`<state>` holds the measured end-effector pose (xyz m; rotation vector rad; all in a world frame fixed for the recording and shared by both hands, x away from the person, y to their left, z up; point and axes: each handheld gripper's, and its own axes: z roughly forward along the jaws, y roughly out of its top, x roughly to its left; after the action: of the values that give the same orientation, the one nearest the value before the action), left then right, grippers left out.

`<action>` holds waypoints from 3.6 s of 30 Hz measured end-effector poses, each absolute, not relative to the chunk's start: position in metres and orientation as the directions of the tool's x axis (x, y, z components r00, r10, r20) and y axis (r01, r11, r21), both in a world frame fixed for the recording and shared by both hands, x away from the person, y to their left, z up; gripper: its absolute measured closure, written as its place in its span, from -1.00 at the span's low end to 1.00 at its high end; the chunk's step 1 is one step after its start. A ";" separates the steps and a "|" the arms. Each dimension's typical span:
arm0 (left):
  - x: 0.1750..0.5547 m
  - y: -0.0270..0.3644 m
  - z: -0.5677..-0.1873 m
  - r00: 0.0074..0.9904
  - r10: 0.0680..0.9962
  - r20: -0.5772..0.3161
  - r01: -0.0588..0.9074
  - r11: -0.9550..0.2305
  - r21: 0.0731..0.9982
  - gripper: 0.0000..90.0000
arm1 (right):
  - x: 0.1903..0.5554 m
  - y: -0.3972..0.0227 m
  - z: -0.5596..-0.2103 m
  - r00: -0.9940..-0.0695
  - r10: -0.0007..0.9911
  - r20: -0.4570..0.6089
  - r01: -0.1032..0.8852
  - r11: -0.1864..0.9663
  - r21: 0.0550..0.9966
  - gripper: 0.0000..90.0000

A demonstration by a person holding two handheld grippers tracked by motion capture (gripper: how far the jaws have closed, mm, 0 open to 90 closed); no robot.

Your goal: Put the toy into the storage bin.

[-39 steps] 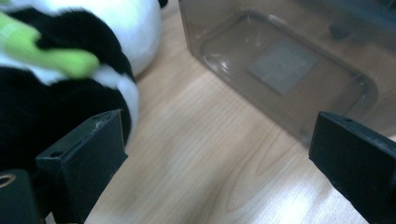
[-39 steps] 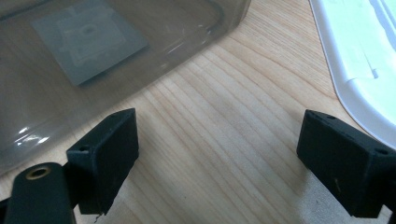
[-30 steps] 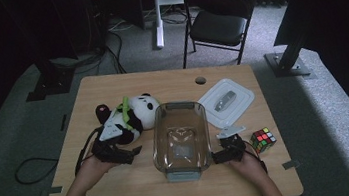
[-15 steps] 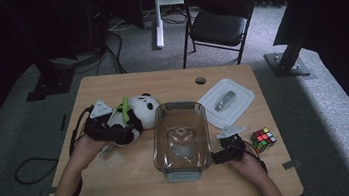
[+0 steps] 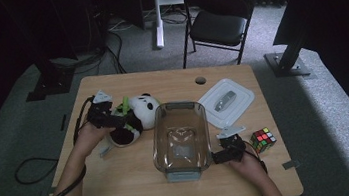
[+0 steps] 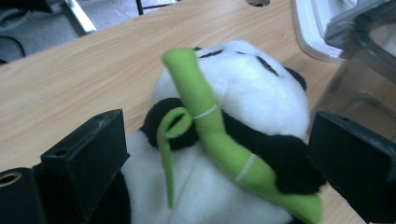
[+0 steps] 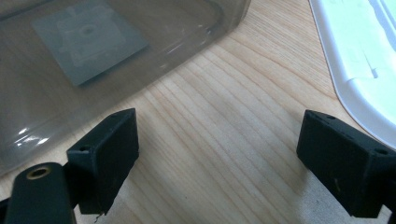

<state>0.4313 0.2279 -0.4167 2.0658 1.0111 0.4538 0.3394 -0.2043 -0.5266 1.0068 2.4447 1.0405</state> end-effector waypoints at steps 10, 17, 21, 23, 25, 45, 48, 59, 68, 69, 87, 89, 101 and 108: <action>0.444 0.227 -0.430 0.611 0.790 -0.055 0.554 -0.377 0.742 -0.65 | 0.339 -0.204 -0.527 -0.710 0.704 -0.001 0.488 0.493 0.721 -0.72; 0.443 0.224 -0.438 0.606 0.791 -0.079 0.577 -0.369 0.729 -0.31 | 0.339 -0.204 -0.527 -0.710 0.704 0.000 0.488 0.492 0.721 -0.72; 0.439 0.221 -0.441 0.597 0.800 -0.053 0.575 -0.381 0.724 -0.13 | 0.339 -0.204 -0.527 -0.710 0.704 0.000 0.487 0.492 0.721 -0.72; 0.439 0.221 -0.441 0.597 0.801 -0.049 0.575 -0.385 0.722 -0.02 | 0.339 -0.204 -0.527 -0.711 0.704 0.000 0.488 0.492 0.721 -0.72; 0.439 0.220 -0.443 0.569 0.821 -0.049 0.586 -0.363 0.724 0.19 | 0.339 -0.204 -0.527 -0.711 0.704 0.000 0.488 0.493 0.721 -0.72; 0.433 0.230 -0.431 0.476 0.875 -0.084 0.601 -0.254 0.758 0.59 | 0.329 -0.204 -0.523 -0.780 0.624 0.034 0.418 0.480 0.772 -0.69; 0.433 0.233 -0.431 0.468 0.878 -0.098 0.606 -0.239 0.759 0.59 | 0.328 -0.201 -0.523 -0.788 0.616 0.011 0.401 0.500 0.768 -0.69; 0.437 0.244 -0.425 0.421 0.896 -0.141 0.624 -0.173 0.762 0.59 | 0.324 -0.189 -0.524 -0.789 0.612 0.048 0.418 0.478 0.772 -0.71; 0.437 0.251 -0.405 0.390 0.909 -0.143 0.609 -0.138 0.781 0.59 | 0.326 -0.155 -0.524 -0.784 0.614 0.097 0.454 0.458 0.764 -0.73; 0.437 0.252 -0.403 0.386 0.911 -0.145 0.609 -0.134 0.782 0.59 | 0.326 -0.151 -0.525 -0.784 0.614 0.089 0.451 0.466 0.761 -0.73; 0.444 0.266 -0.348 0.333 0.932 -0.143 0.548 -0.068 0.834 0.59 | 0.336 -0.078 -0.523 -0.695 0.708 0.126 0.523 0.378 0.764 -0.74; 0.443 0.266 -0.344 0.338 0.930 -0.142 0.542 -0.068 0.838 0.59 | 0.338 -0.076 -0.522 -0.691 0.710 0.138 0.533 0.370 0.761 -0.74; 0.431 0.246 -0.299 0.399 0.910 -0.117 0.494 -0.106 0.863 0.58 | 0.362 -0.034 -0.519 -0.636 0.743 0.211 0.583 0.283 0.761 -0.74; 0.431 0.231 -0.311 0.434 0.893 -0.122 0.519 -0.137 0.844 0.58 | 0.371 -0.016 -0.516 -0.619 0.747 0.243 0.593 0.241 0.768 -0.74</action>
<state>0.4313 0.2305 -0.3108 1.7966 1.2119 0.5275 0.3708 -0.0161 -0.5159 1.2749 2.3323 1.3199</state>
